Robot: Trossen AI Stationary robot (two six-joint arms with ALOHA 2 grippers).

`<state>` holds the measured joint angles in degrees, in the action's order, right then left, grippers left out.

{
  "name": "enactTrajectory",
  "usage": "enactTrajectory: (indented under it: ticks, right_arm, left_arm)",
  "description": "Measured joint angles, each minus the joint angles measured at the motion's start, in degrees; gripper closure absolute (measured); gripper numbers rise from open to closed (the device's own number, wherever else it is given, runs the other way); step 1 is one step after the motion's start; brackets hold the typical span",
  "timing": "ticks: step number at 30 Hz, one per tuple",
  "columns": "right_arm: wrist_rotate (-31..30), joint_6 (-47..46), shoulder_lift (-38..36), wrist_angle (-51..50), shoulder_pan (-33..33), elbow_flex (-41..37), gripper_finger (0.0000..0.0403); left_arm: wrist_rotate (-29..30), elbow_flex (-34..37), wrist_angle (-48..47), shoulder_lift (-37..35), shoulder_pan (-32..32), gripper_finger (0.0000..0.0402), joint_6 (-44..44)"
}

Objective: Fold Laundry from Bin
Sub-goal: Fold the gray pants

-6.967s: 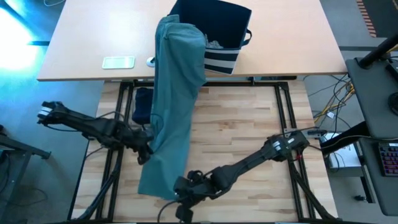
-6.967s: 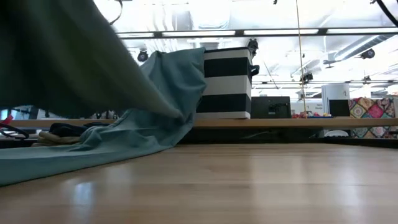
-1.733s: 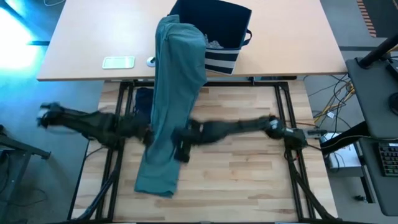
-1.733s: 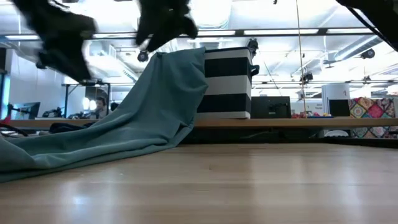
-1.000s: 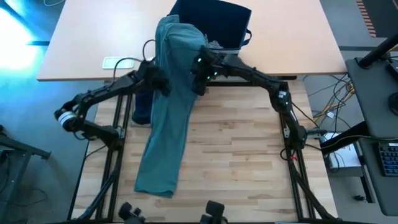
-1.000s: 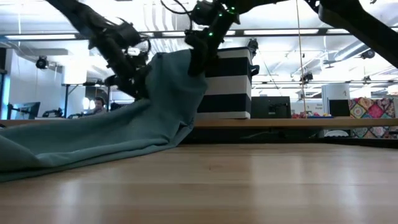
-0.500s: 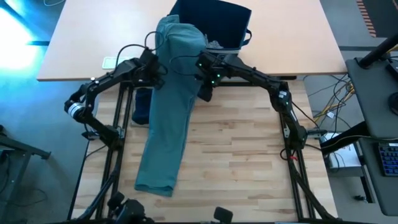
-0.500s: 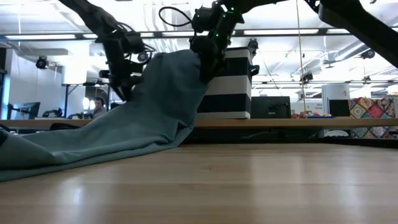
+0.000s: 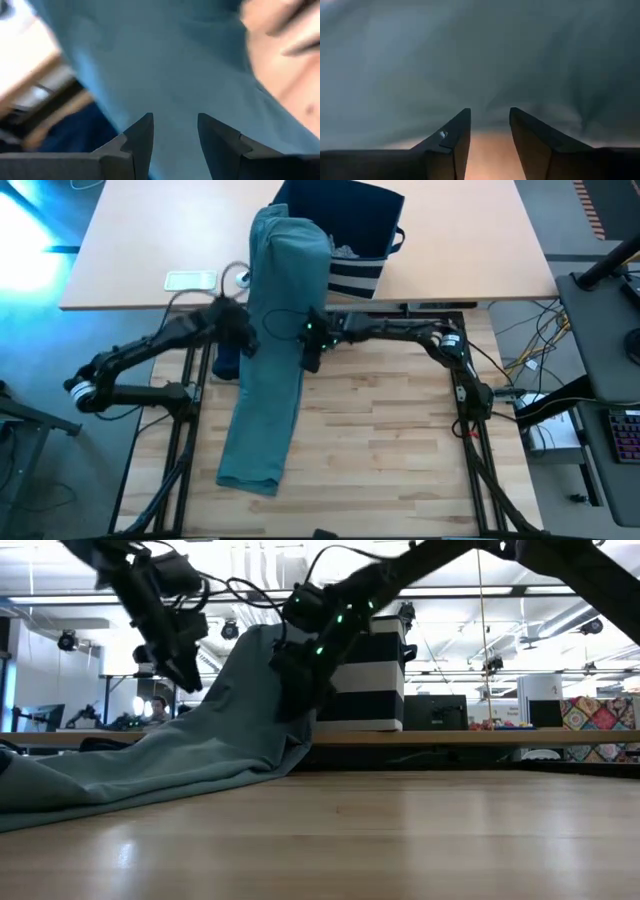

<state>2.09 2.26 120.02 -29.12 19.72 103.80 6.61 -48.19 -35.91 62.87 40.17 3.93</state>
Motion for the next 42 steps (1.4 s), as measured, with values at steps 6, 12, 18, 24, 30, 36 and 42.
enactTrajectory:
  ticks: [6, 12, 18, 24, 30, 36, 42]
  right_arm:
    - [-12.3, -2.7, 1.41, 25.75, -1.37, -11.15, 0.0301]
    - [-18.66, -2.73, 3.15, 15.28, -1.18, -12.58, 0.0321]
    - [-18.35, -4.94, -2.86, 10.86, -2.72, -12.58, 0.0323]
    - [-18.63, -5.27, -13.53, 11.38, -8.32, -14.1, 0.0317]
    - [-23.3, -9.72, -20.16, 11.67, -18.58, -16.87, 0.0332]
    - [-31.79, -20.77, -19.74, 12.78, -31.07, -16.15, 0.0339]
    - [-35.85, -34.69, -19.84, 12.04, -42.17, -15.21, 0.0339]
  left_arm:
    - [0.58, 11.77, 0.12, -0.7, -10.35, 0.0263, 11.84]
    - [1.87, 13.2, -7.27, 0.3, -20.97, 0.0263, 16.84]
    - [1.37, 6.26, -15.09, -0.02, -29.07, 0.0263, 19.94]
    - [2.88, 2.25, -16.39, -0.05, -41.28, 0.0263, 25.31]
    - [8.7, 8.07, -9.94, 4.66, -53.52, 0.0263, 37.2]
    - [9.39, 11.72, 4.21, 15.63, -67.26, 0.0263, 43.49]
    - [12.22, 6.21, 15.35, 32.43, -80.89, 0.027, 49.23]
